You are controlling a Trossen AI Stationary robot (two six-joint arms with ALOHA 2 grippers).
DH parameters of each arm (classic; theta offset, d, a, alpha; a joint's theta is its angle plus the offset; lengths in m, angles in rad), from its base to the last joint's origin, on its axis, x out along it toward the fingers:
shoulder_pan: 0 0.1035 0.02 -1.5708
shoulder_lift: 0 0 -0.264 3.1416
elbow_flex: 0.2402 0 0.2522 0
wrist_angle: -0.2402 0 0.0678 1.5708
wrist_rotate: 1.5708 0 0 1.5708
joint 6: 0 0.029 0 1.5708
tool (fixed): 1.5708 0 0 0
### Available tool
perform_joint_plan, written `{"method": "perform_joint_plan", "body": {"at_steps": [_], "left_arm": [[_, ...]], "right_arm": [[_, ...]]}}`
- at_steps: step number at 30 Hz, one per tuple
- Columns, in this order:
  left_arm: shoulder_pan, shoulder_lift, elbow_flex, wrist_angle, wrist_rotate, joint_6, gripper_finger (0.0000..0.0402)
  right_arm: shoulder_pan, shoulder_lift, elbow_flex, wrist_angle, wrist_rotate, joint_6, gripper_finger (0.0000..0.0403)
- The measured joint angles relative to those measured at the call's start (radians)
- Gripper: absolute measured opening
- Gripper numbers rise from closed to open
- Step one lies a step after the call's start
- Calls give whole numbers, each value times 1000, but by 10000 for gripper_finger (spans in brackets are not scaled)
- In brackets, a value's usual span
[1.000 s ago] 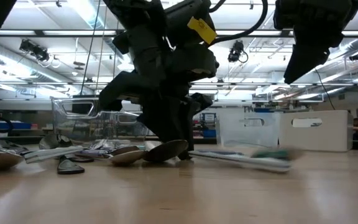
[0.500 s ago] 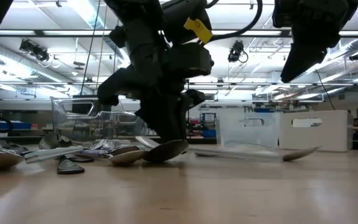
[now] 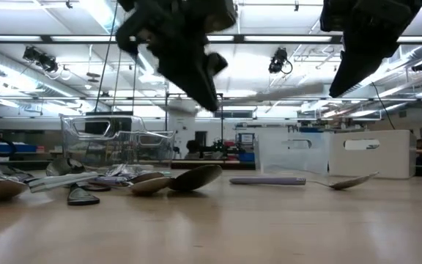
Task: Sort silverware by color (type)
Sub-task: Put the green pattern spoon into the transparent bin
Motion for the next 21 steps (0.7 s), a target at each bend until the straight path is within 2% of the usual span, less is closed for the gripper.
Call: {"method": "perform_joint_plan", "body": {"at_steps": [11, 21], "left_arm": [[9, -163, 1, -127, -100, -72, 20], [69, -242, 1, -184, -210, -147, 20]], "right_arm": [[0, 0, 0, 26, 11, -55, 153], [0, 0, 0, 167, 40, -152, 153]]}}
